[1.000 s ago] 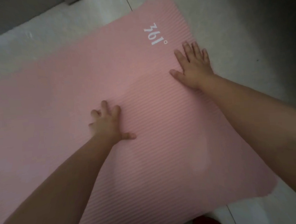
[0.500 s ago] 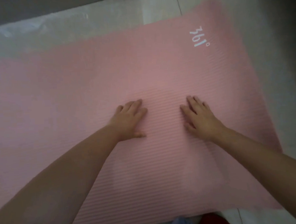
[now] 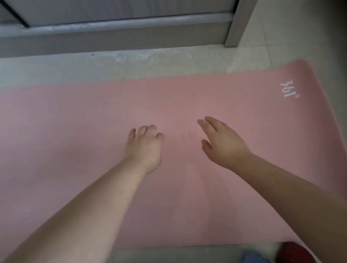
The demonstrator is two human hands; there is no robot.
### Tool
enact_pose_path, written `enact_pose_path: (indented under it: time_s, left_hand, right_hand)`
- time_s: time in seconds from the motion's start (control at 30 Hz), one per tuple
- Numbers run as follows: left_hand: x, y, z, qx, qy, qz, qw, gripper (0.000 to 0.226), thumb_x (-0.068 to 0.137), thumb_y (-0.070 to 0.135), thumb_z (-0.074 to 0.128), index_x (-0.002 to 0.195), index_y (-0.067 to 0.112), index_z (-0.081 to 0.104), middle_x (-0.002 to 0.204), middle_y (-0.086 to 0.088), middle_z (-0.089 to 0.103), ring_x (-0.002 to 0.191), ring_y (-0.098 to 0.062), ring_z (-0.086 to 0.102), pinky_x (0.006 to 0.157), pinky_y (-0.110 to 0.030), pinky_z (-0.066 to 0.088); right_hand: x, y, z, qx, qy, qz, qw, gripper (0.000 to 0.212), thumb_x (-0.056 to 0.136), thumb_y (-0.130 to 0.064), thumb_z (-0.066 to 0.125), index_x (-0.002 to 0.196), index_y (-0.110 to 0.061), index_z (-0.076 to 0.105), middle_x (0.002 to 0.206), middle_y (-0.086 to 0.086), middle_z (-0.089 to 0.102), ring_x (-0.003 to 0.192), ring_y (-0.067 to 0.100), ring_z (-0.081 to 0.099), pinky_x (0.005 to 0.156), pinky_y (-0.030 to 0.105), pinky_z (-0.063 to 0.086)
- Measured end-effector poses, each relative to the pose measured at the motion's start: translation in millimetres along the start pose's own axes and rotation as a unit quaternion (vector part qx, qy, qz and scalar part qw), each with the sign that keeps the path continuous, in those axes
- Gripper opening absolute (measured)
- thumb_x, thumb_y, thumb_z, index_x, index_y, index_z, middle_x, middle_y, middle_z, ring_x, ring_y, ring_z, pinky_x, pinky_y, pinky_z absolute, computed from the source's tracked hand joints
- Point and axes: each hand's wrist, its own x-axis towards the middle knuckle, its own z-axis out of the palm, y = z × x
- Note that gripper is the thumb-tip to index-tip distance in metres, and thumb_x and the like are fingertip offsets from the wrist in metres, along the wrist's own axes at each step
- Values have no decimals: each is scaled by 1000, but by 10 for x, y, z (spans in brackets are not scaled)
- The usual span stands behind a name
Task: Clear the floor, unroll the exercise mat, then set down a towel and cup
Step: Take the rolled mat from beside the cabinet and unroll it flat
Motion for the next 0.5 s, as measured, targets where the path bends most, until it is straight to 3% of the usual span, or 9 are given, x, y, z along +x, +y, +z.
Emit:
enact_pose_path:
  time_s: [0.27, 0.5]
  left_hand:
    - [-808, -1008, -1460, 16, 63, -37, 997, 32, 85, 12, 49, 117, 10, 54, 125, -12, 51, 122, -30, 41, 99, -35, 35]
    - [-1527, -1321, -3197, 34, 130, 64, 989, 27, 86, 15, 48, 112, 12, 53, 121, -11, 51, 118, -30, 42, 94, -37, 37]
  right_hand:
    - [-412, -1464, -1159, 35, 50, 32, 998, 46, 90, -17, 41, 136, -15, 38, 147, 6, 36, 134, 28, 30, 106, 37, 33]
    - [-1131, -2153, -2577, 64, 101, 110, 987, 44, 89, -15, 44, 134, -13, 42, 142, 7, 43, 130, 28, 36, 103, 35, 36]
